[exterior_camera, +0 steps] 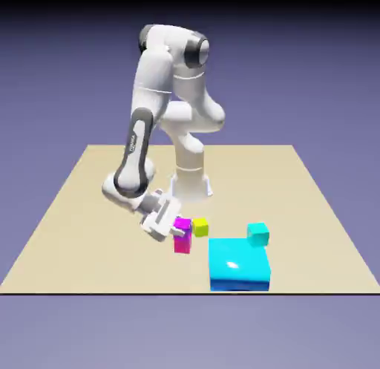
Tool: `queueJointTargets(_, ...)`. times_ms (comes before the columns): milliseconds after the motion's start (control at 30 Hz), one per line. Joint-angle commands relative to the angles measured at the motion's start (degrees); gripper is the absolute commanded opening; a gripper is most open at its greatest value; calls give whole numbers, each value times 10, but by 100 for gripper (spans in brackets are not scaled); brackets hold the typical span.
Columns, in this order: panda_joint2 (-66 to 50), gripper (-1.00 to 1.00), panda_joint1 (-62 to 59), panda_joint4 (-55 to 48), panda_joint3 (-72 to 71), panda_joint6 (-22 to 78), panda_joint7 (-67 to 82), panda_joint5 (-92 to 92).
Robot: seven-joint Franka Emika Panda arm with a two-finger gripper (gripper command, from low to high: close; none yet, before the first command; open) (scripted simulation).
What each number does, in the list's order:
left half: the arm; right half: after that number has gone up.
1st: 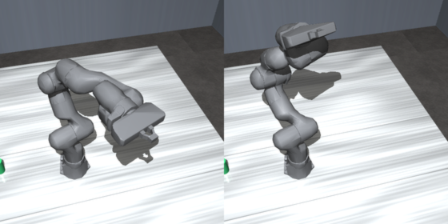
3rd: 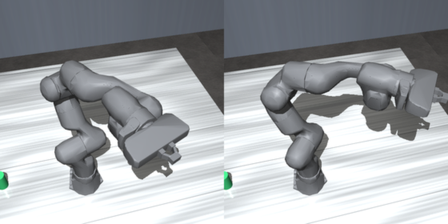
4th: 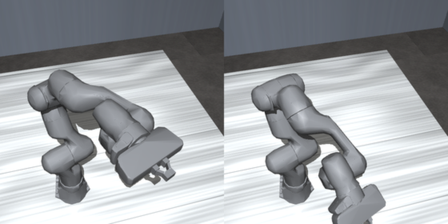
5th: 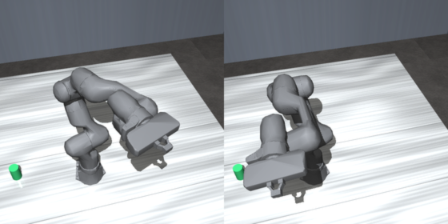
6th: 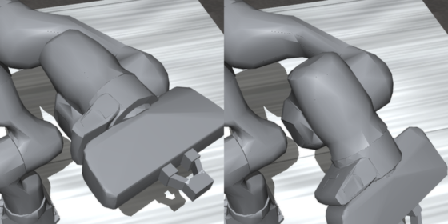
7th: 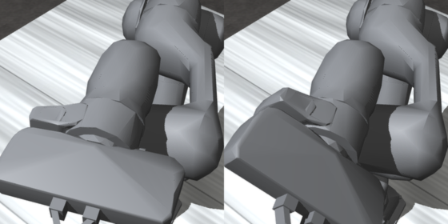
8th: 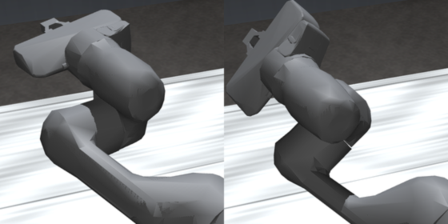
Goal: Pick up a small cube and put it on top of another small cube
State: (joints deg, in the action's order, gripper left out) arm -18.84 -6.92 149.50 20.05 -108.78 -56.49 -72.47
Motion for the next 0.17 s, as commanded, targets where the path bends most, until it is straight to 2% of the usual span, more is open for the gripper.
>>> queueJointTargets(0, 17, 100, -7, 0, 13, 8, -14, 25)
queueJointTargets(133, 70, 100, -28, 1, 52, 34, -55, 101)
